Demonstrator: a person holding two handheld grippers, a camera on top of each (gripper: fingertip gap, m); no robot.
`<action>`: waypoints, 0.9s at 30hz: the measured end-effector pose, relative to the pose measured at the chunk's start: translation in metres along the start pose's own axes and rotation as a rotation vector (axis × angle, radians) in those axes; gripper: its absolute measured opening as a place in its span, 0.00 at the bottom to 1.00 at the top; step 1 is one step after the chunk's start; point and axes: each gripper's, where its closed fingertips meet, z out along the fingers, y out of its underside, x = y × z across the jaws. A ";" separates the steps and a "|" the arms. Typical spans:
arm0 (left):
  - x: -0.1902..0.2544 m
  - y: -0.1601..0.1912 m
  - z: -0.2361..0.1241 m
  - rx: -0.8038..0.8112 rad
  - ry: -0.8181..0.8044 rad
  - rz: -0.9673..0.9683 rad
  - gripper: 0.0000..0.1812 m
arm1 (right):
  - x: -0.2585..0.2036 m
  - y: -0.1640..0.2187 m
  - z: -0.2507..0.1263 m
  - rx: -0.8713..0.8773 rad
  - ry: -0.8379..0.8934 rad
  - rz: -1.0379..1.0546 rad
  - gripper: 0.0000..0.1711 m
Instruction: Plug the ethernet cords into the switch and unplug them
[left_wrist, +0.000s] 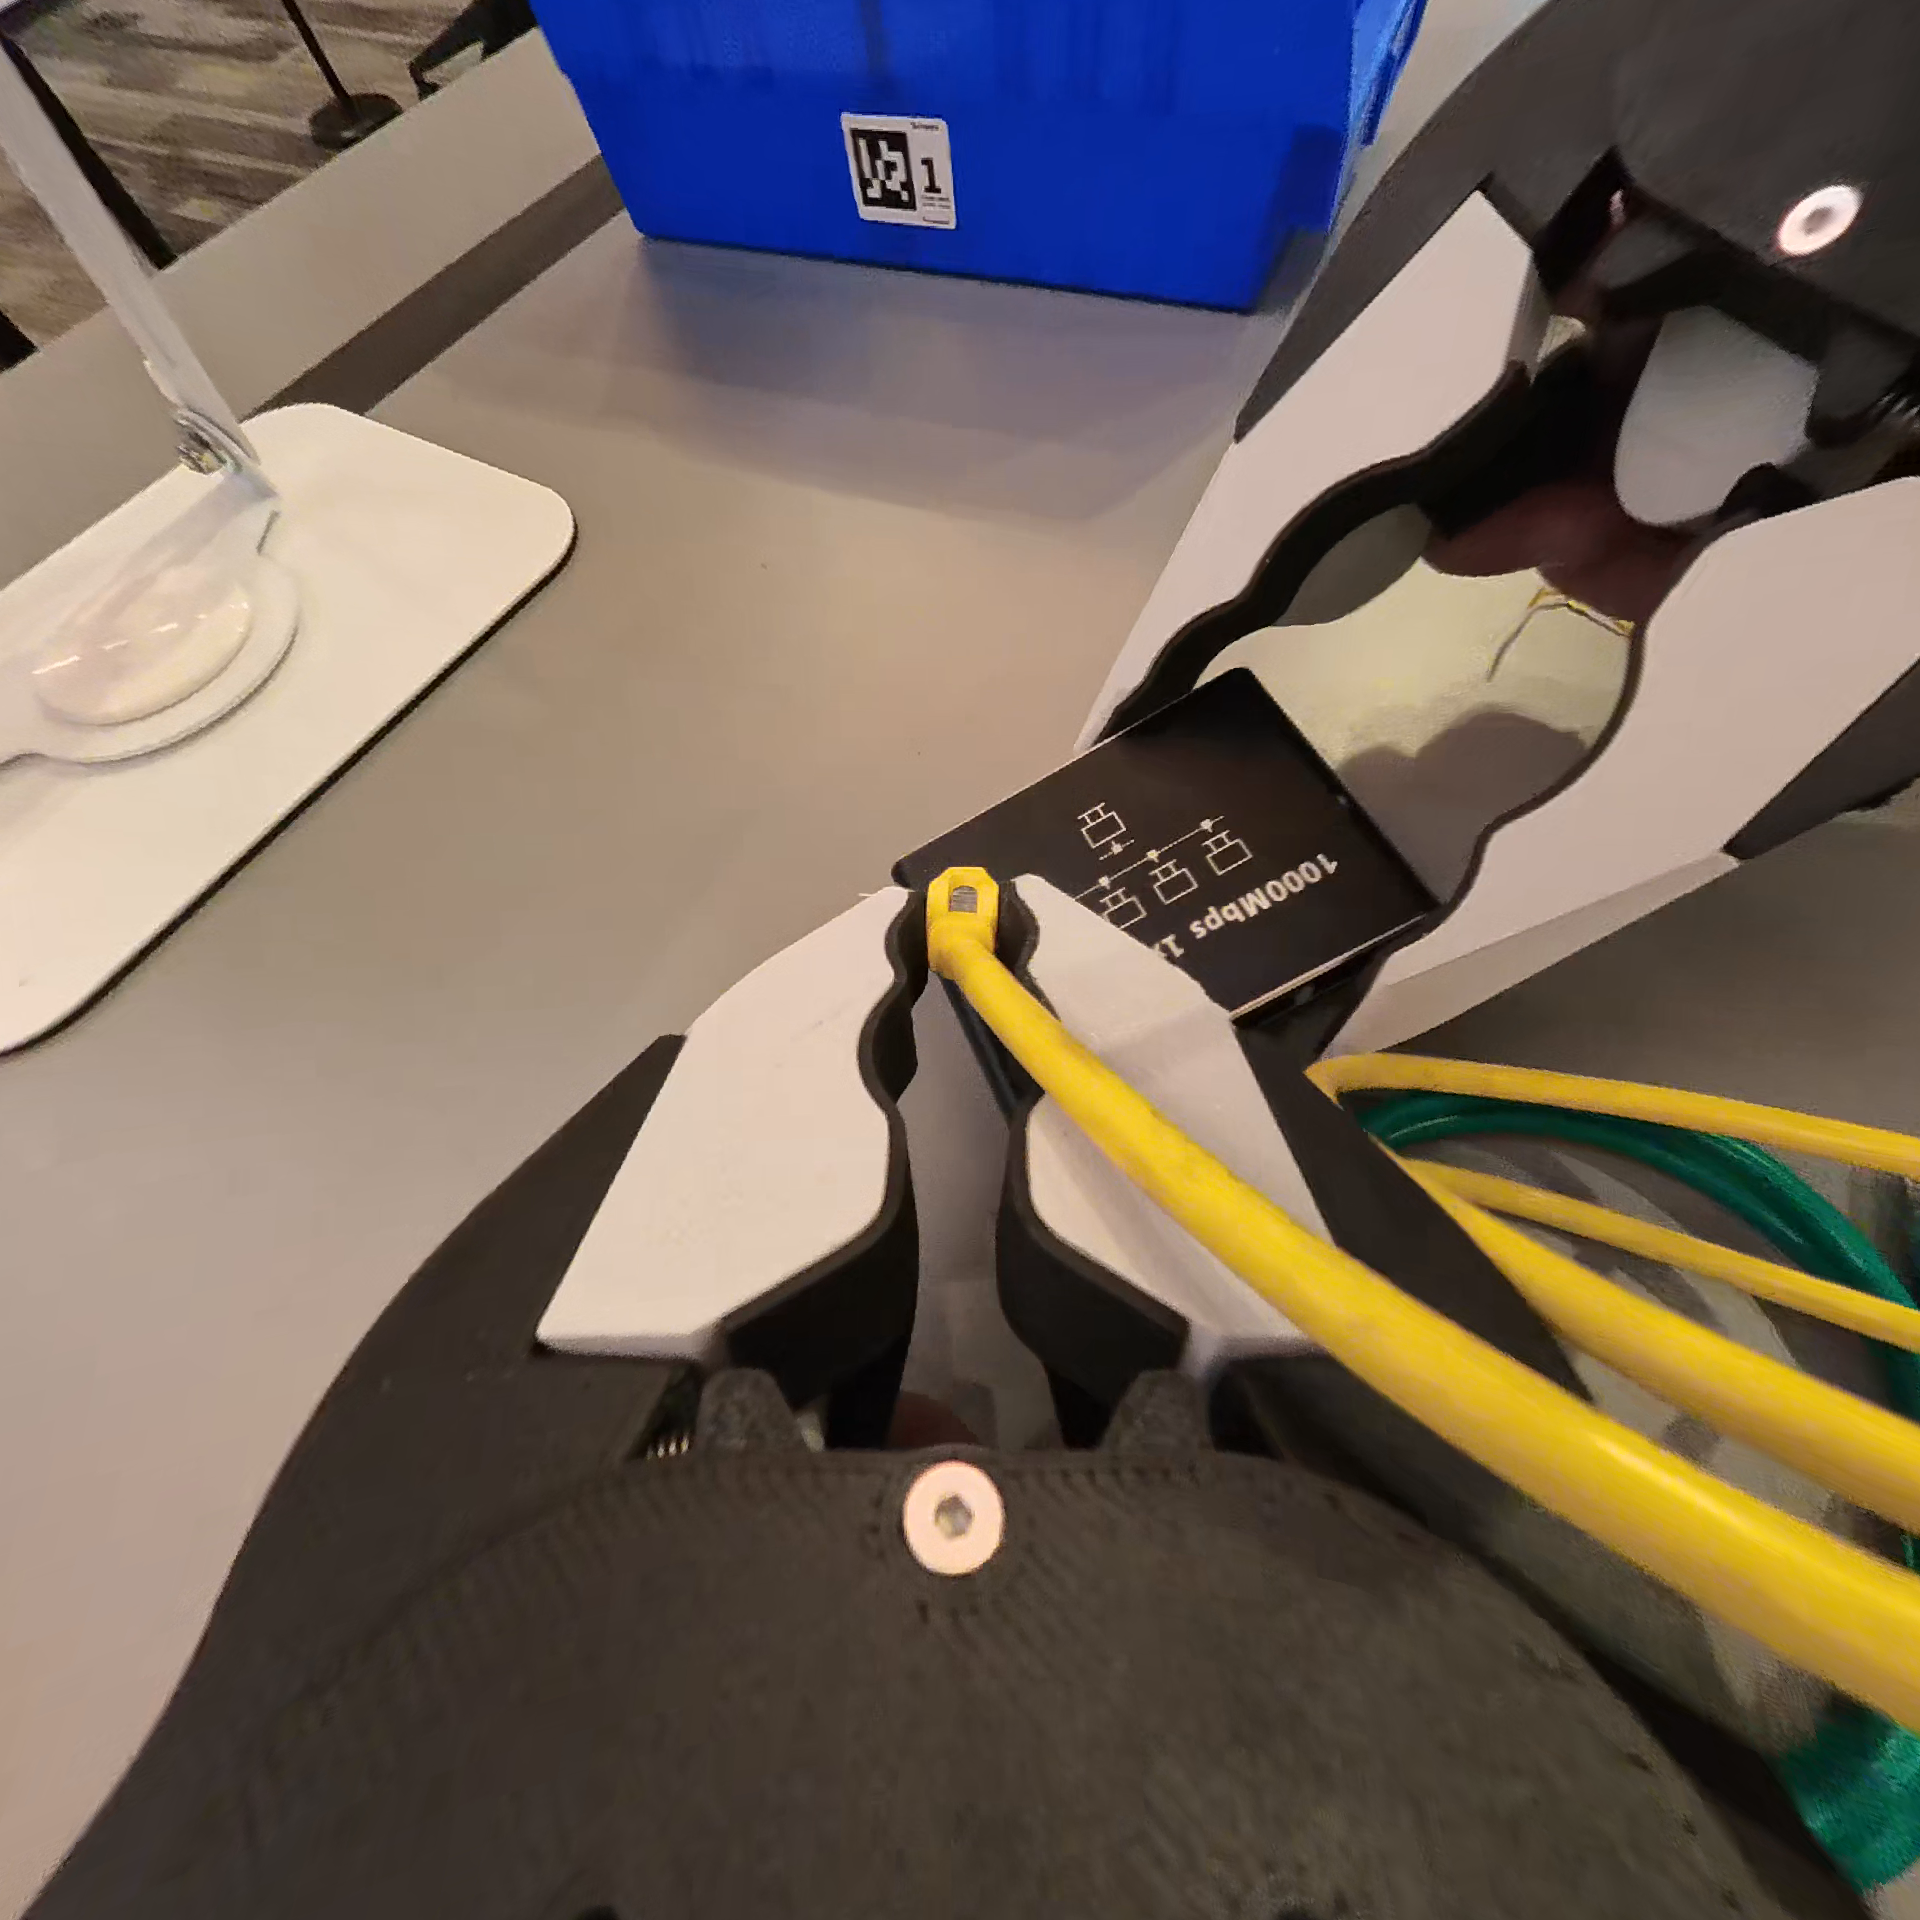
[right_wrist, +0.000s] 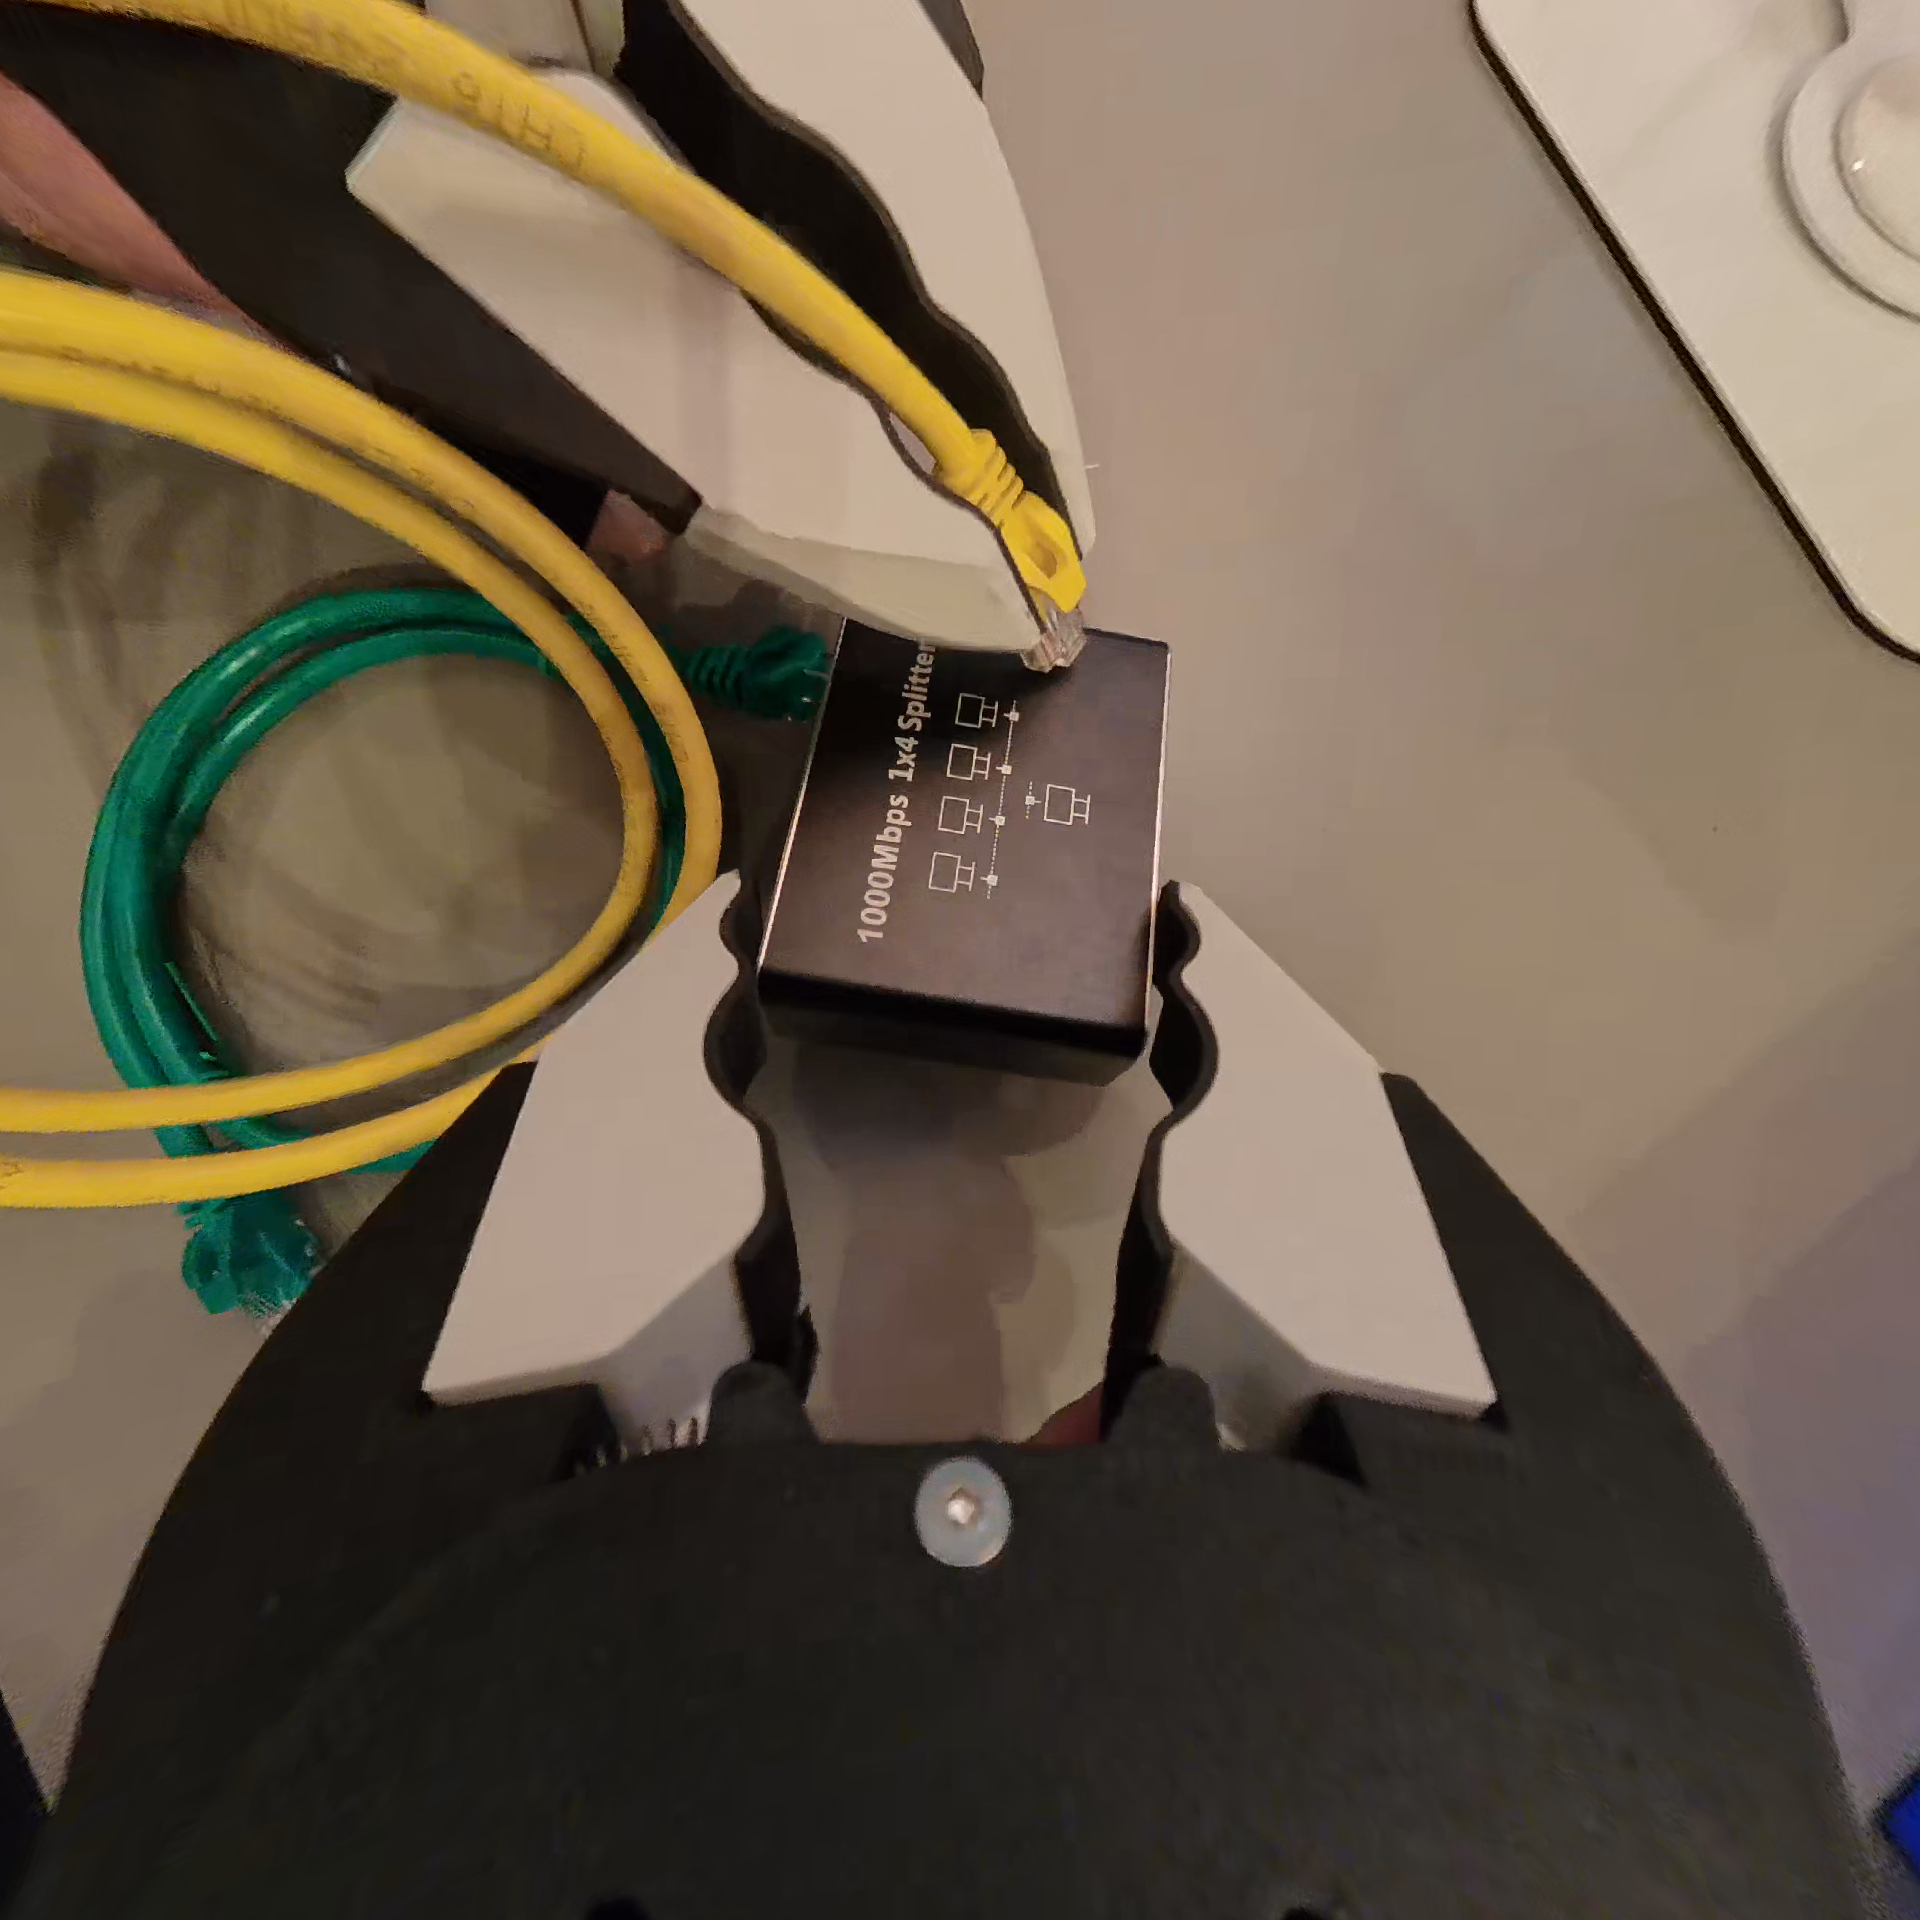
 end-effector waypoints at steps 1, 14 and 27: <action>0.000 0.001 0.000 -0.001 0.006 -0.008 0.06 | 0.000 0.003 0.000 -0.001 -0.001 -0.014 0.43; -0.002 0.001 0.003 -0.007 -0.014 0.010 0.07 | 0.021 0.025 -0.024 0.033 0.214 -0.614 0.37; -0.021 0.003 0.004 -0.007 0.039 -0.208 0.07 | 0.015 -0.022 -0.026 0.306 0.534 -0.863 0.46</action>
